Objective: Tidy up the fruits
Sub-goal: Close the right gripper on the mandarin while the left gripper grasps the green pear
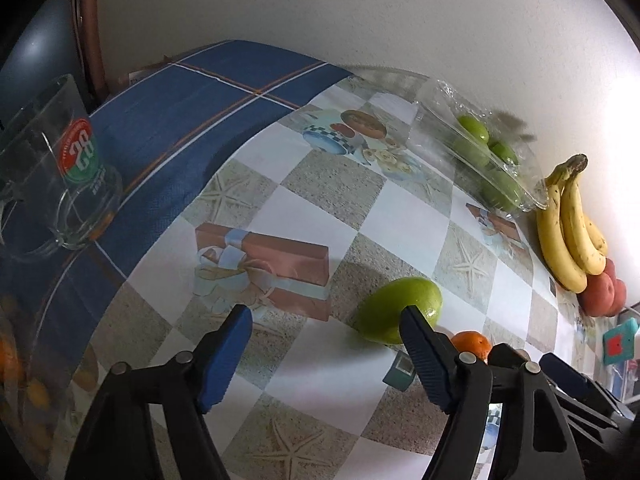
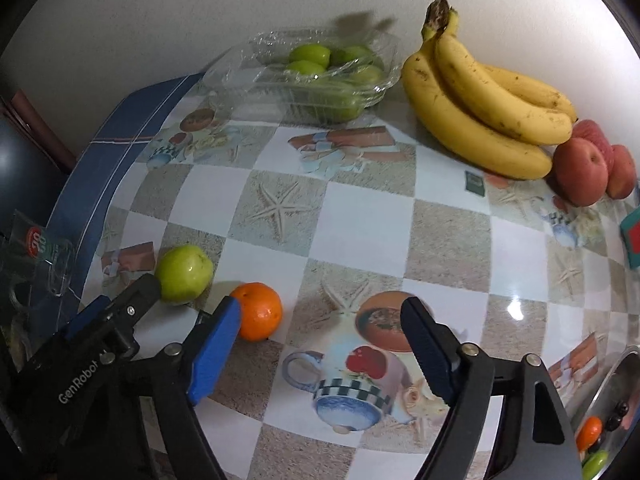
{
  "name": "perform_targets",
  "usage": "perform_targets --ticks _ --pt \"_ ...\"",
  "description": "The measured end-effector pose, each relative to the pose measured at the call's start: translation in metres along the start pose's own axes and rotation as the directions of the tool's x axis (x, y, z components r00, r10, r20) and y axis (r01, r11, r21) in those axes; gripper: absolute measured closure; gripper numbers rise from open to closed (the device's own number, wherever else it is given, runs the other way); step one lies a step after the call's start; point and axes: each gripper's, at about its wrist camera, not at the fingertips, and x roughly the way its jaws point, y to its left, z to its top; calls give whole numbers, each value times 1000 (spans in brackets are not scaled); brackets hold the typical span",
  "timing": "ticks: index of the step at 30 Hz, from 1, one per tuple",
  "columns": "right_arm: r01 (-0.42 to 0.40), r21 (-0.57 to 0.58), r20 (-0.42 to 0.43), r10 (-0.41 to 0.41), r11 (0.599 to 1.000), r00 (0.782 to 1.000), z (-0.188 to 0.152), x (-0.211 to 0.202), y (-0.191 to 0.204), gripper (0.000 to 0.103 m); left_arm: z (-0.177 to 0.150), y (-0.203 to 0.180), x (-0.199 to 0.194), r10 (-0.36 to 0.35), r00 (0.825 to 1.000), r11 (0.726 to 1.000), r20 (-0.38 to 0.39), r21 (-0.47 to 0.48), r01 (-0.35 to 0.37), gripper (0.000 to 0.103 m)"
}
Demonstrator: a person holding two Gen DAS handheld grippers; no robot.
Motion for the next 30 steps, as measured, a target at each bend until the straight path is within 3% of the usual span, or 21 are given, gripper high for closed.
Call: perform_targets --ticks 6,8,10,30 --pt "-25 5 -7 25 1000 1000 -1 9 1 21 2 6 1 7 1000 1000 6 -20 -7 26" --pt "-38 2 -5 38 999 999 -1 12 4 22 2 7 0 2 1000 1000 8 -24 -1 30" --pt "-55 -5 -4 55 998 998 -1 13 7 30 2 9 0 3 1000 1000 8 -31 -3 32" --pt "-241 54 -24 242 969 970 -6 28 22 63 3 21 -4 2 1000 997 2 -76 -2 33"
